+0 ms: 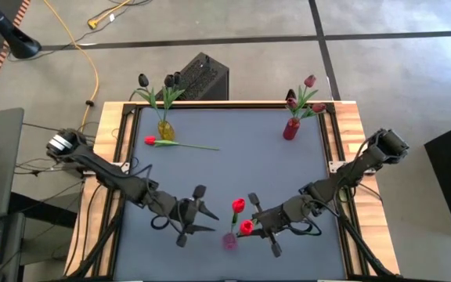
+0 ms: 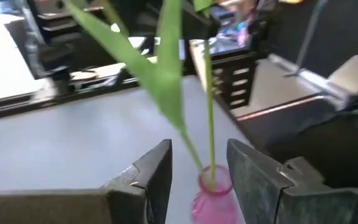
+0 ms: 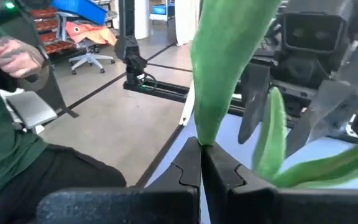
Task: Sort flowers into vase by color
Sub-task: Put the right red flower into the violet vase
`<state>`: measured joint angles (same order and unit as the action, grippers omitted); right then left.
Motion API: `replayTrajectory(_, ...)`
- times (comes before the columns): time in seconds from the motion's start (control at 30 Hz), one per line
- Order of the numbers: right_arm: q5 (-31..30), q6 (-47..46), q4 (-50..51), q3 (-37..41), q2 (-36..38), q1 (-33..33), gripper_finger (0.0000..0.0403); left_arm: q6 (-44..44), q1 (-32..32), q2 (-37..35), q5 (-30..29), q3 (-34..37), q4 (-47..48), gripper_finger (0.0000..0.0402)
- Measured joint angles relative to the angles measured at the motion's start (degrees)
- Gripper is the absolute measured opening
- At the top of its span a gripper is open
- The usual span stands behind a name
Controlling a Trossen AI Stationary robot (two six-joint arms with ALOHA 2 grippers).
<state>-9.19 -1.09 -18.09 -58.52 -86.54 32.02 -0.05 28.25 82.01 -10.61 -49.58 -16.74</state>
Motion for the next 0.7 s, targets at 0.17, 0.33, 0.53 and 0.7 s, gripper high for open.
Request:
replayTrajectory(0.17,0.1,-2.7,0.5,0.0,0.0,-1.1,0.004,0.9,0.4,-2.0,-4.2,0.0,3.0,0.0143)
replayTrajectory(0.33,0.3,-5.3,3.2,0.0,0.0,-1.4,0.0053,0.9,0.4,-2.0,-4.4,0.0,4.2,0.0143)
replayTrajectory(0.53,0.5,-6.5,4.1,0.0,0.0,-1.4,0.0081,0.9,0.4,-1.9,-4.4,0.0,4.8,0.0143)
replayTrajectory(0.7,3.0,-9.1,4.4,0.0,0.0,-1.7,0.0133,0.9,0.4,-1.9,-4.4,0.0,6.0,0.0143)
